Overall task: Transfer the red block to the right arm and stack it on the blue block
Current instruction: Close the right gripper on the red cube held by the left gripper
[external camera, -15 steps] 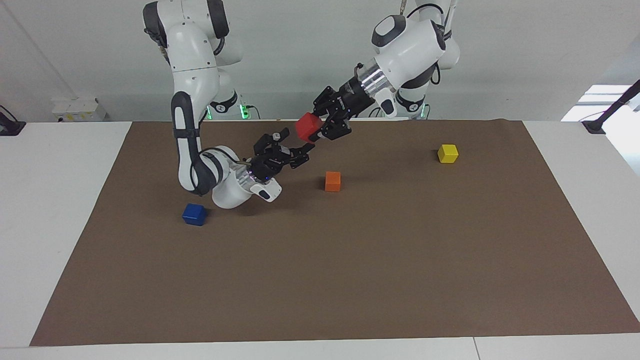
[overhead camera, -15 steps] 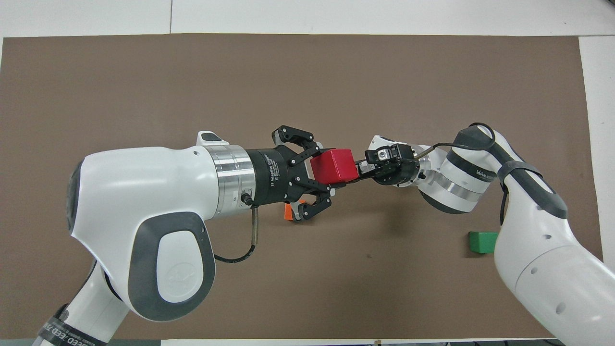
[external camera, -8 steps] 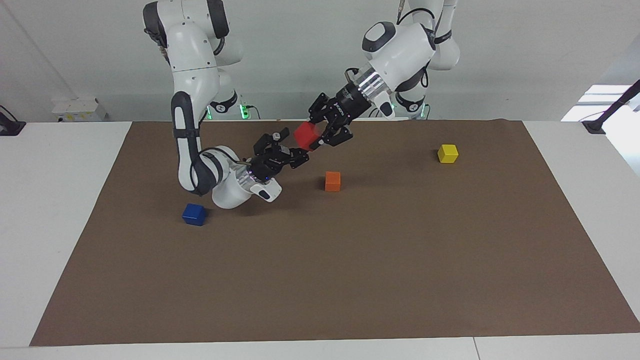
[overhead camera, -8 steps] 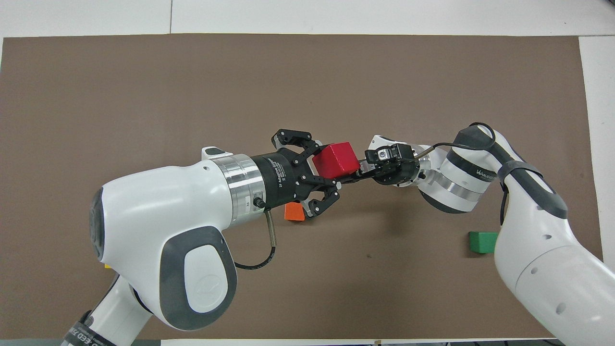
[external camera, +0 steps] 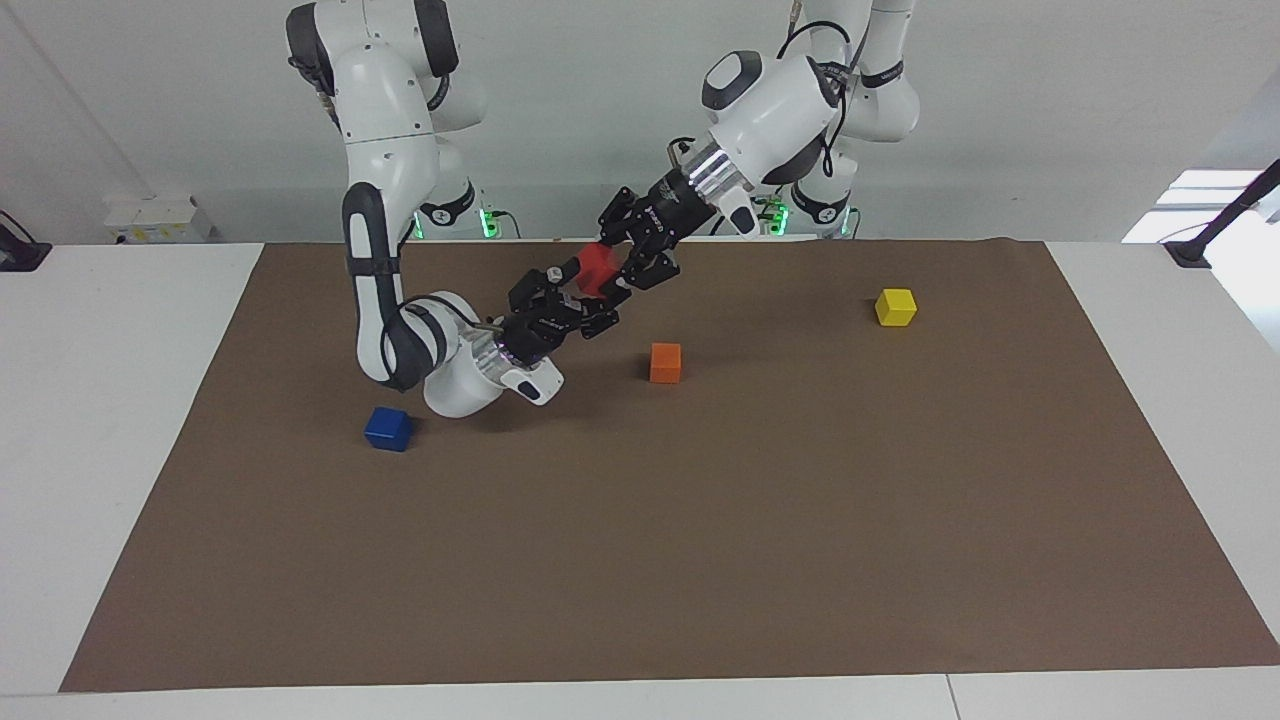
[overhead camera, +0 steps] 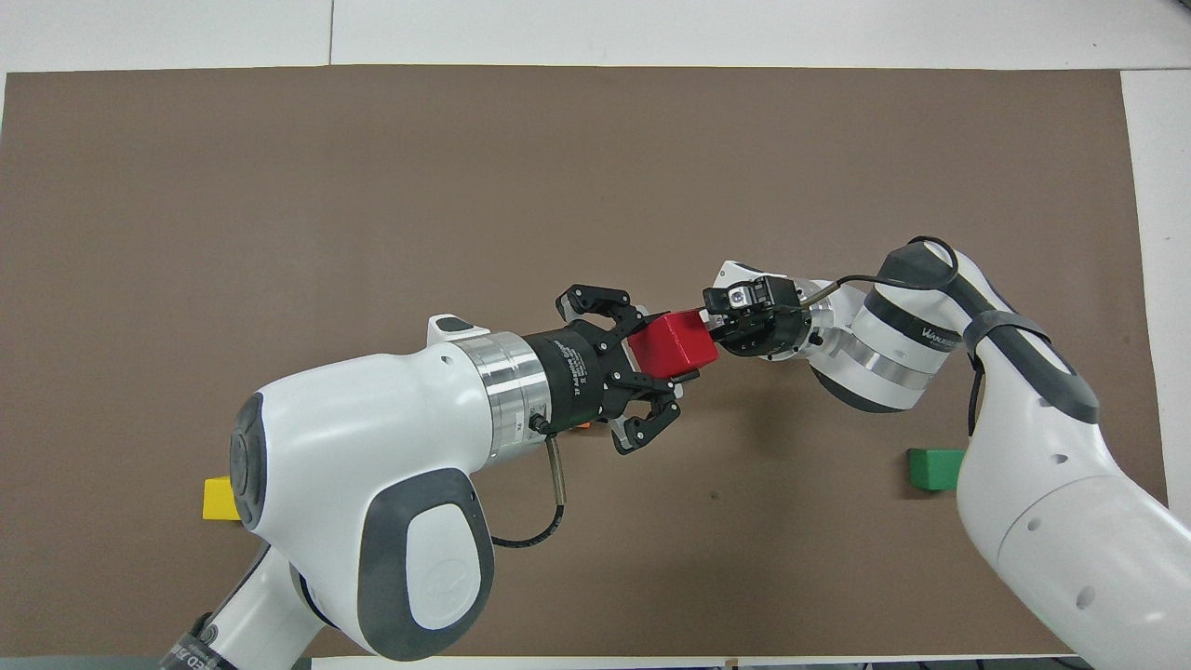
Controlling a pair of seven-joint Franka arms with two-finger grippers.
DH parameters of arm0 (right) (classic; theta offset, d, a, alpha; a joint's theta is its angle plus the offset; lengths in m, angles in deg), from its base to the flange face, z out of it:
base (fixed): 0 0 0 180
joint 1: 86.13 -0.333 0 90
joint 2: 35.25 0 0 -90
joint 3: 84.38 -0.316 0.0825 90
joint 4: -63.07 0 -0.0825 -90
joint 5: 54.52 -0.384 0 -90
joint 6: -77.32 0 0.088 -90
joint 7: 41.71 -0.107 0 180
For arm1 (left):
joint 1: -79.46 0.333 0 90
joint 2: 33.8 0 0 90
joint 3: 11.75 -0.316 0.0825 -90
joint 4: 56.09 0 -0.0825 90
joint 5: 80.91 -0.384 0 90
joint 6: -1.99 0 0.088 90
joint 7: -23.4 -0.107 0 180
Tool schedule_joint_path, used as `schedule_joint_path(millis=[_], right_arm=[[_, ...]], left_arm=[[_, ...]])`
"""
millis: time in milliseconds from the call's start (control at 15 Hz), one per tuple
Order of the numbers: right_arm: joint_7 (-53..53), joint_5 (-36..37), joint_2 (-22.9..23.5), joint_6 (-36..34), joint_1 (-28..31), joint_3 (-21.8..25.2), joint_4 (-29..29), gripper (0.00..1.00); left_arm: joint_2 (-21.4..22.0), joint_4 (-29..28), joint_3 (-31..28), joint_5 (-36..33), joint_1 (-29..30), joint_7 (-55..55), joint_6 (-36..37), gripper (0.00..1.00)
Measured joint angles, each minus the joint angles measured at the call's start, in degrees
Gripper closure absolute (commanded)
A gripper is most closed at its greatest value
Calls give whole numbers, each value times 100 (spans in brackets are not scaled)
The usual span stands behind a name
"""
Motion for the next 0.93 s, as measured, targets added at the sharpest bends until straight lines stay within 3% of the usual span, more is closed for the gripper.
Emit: schedule_joint_path(millis=[400, 533, 600, 667, 733, 933], right_arm=[[0, 0, 0, 70, -7, 0, -36, 2], [0, 0, 0, 86, -9, 0, -50, 22], [0, 1, 2, 119, -14, 0, -50, 44], [0, 1, 6, 178, -24, -1, -50, 96], [0, 2, 8, 246, -38, -1, -48, 100], [-79, 0, 2, 385, -63, -3, -57, 100]], left_arm=[[-39, -25, -3, 5, 0, 1, -157, 100], [-39, -26, -3, 5, 0, 2, -174, 100], [-38, -21, -2, 8, 0, 2, -191, 100], [-37, -12, -3, 9, 0, 2, -216, 100], [-36, 0, -4, 11, 0, 2, -237, 100], [-37, 5, -20, 36, 1, -26, -253, 100]])
